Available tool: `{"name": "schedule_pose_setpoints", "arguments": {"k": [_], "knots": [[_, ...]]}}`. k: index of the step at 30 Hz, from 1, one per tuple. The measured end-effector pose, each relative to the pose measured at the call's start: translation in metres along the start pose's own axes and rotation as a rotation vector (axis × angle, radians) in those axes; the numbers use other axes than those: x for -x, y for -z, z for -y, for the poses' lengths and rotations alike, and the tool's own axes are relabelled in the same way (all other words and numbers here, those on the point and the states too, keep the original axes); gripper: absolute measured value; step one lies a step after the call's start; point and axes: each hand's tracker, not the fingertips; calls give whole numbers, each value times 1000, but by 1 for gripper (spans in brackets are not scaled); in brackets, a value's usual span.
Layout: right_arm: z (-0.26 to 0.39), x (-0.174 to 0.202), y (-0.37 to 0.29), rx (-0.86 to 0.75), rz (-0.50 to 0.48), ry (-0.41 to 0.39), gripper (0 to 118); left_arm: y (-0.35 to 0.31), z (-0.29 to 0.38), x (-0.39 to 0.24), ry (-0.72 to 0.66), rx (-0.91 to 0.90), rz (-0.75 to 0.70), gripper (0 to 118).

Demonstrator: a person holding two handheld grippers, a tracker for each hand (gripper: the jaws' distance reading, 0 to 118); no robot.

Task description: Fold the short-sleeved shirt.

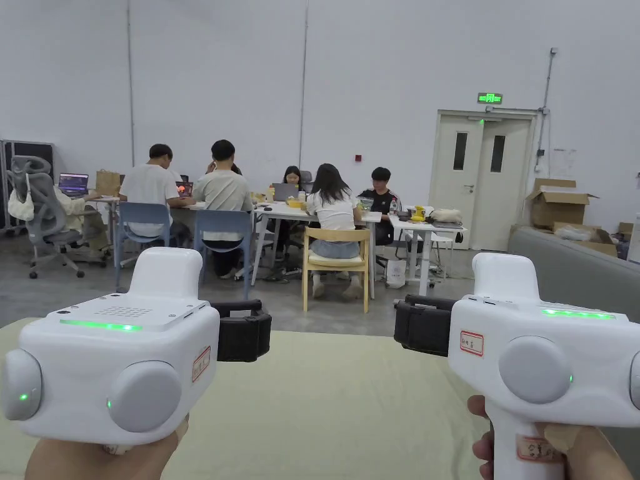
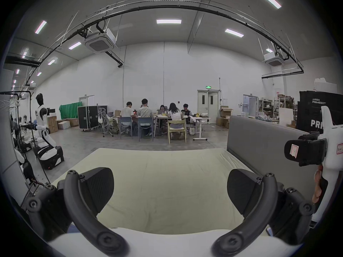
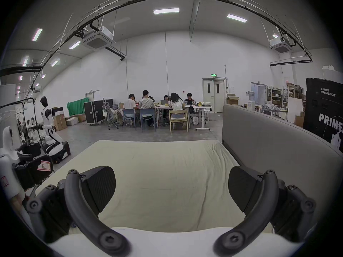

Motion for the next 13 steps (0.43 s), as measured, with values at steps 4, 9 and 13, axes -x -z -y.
{"name": "schedule_pose_setpoints", "arguments": {"k": [4, 9, 13], "knots": [[3, 2, 0, 3, 18, -30, 118, -1, 0, 1, 1, -2, -5, 118], [3, 0, 1, -2, 20, -12, 118, 0, 0, 0, 1, 3, -5, 118], [4, 2, 2, 5, 25, -30, 118, 0, 0, -1, 3, 6, -2, 118]]}}
